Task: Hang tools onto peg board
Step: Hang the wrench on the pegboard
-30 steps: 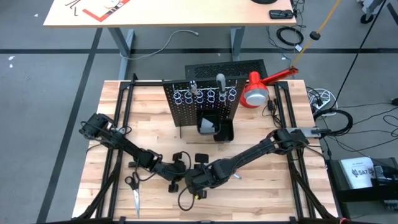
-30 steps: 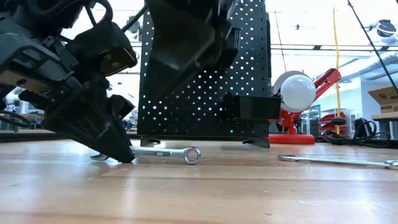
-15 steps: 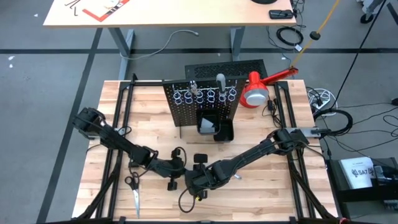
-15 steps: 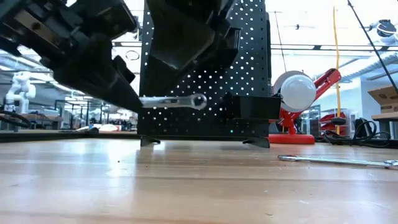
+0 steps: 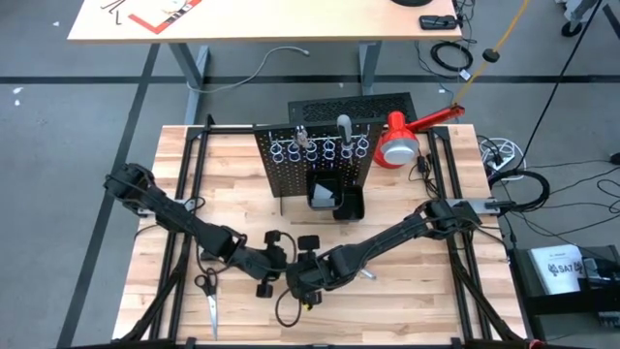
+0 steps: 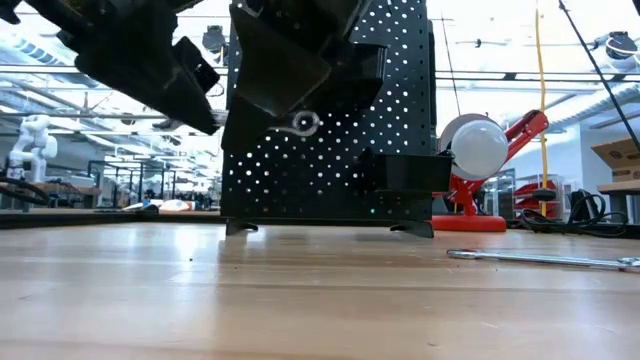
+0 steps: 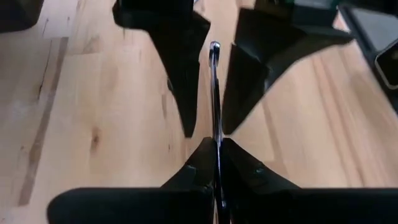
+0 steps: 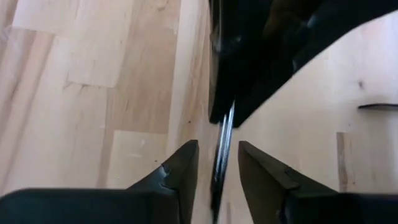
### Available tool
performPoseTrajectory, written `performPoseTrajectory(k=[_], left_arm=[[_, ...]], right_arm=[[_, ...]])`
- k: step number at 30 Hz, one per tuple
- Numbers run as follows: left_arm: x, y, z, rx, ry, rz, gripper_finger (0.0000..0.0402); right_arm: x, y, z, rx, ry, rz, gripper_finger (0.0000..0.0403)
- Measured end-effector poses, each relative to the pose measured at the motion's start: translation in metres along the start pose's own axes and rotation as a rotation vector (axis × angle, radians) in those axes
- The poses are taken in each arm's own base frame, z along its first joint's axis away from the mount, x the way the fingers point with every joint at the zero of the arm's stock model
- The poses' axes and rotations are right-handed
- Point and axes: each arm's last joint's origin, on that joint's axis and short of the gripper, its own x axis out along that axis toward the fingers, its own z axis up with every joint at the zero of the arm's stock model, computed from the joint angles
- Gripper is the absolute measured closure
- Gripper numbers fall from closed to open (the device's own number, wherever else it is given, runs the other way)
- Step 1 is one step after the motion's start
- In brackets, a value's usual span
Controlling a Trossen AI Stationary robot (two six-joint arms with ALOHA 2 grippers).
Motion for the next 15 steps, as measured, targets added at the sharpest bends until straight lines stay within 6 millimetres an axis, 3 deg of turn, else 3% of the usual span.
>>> performPoseTrajectory(k=[8, 15], left_arm=[[-0.0052, -0.0023, 0.0096, 0.021, 0.045, 0.000, 0.0386], [-0.0049, -0.0025, 0.0103, 0.031, 0.038, -0.003, 0.0386]], right_arm=[[-0.0027, 0.0003, 0.0048, -0.026, -0.039, 0.009, 0.0361], [-0.0035, 0.0024, 0.0055, -0.021, -0.052, 0.008, 0.0375]])
